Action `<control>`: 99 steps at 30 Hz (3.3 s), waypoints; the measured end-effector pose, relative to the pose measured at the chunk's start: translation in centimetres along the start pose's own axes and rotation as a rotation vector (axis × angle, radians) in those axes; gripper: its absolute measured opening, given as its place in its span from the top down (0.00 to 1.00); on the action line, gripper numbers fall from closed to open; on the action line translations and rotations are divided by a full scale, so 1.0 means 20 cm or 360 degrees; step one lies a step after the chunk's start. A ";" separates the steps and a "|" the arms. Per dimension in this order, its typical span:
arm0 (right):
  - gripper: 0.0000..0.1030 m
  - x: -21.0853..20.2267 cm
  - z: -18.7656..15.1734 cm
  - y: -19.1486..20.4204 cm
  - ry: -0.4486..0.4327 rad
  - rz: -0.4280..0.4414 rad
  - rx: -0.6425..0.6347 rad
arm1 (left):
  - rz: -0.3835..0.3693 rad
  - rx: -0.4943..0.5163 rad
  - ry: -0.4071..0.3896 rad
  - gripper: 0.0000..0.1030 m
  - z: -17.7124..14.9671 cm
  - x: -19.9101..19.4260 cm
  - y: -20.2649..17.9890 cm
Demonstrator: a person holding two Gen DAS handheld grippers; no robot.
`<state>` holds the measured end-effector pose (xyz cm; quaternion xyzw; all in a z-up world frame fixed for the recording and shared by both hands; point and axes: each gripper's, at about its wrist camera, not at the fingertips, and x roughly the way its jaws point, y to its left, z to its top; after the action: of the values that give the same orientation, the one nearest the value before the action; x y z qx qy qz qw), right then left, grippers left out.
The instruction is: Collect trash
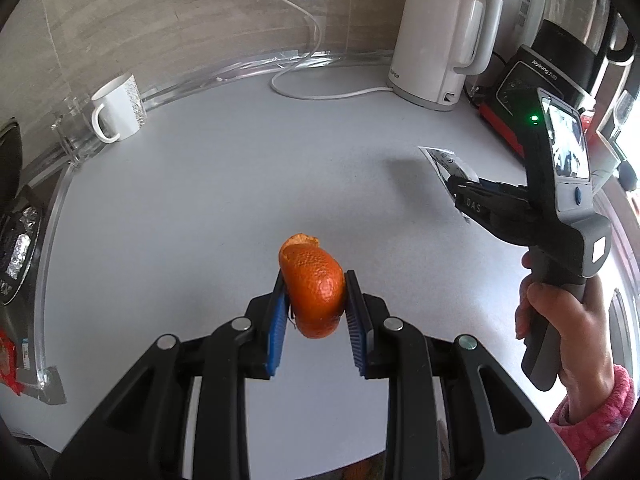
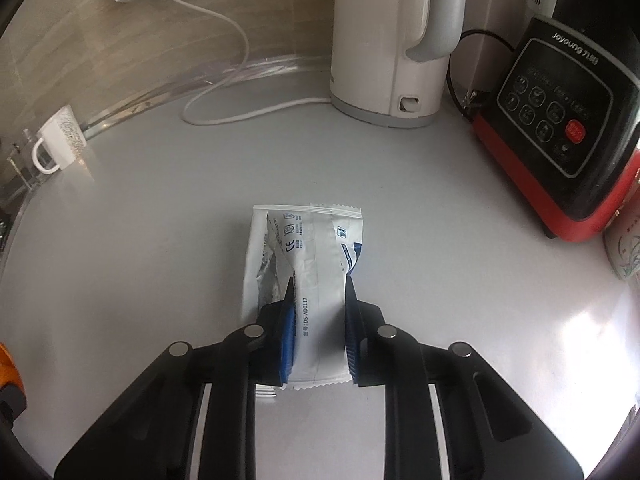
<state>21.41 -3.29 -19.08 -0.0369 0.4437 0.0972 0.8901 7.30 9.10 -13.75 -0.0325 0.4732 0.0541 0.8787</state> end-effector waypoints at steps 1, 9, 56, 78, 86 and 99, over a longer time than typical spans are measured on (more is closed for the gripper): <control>0.80 -0.03 -0.01 0.00 -0.0008 0.0008 -0.0002 | -0.0006 0.0004 -0.0004 0.74 -0.01 -0.01 0.00; 0.80 -0.40 -0.23 0.01 -0.0080 0.0083 0.0031 | -0.0096 0.0147 -0.0009 0.74 -0.16 -0.18 0.01; 0.78 -1.11 -1.59 0.47 0.0187 -0.0077 0.0439 | -0.0561 0.1066 0.0451 0.27 -1.20 -0.08 0.02; 0.09 -0.66 -1.61 0.71 0.0473 0.0094 0.0084 | -0.0164 0.0923 0.0372 0.10 -1.19 -0.17 0.38; 0.03 -0.89 -1.48 0.63 0.0316 -0.0004 0.0115 | -0.0185 0.0902 0.0254 0.08 -1.08 -0.34 0.33; 0.02 -1.43 -0.82 0.40 -0.0179 -0.0151 0.0113 | -0.0174 0.0530 -0.0319 0.08 -0.41 -0.91 0.34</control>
<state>-9.93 -1.96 -6.03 -0.0208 0.3938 0.0410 0.9181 -10.22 13.86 -3.14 0.0932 0.3832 -0.0698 0.9163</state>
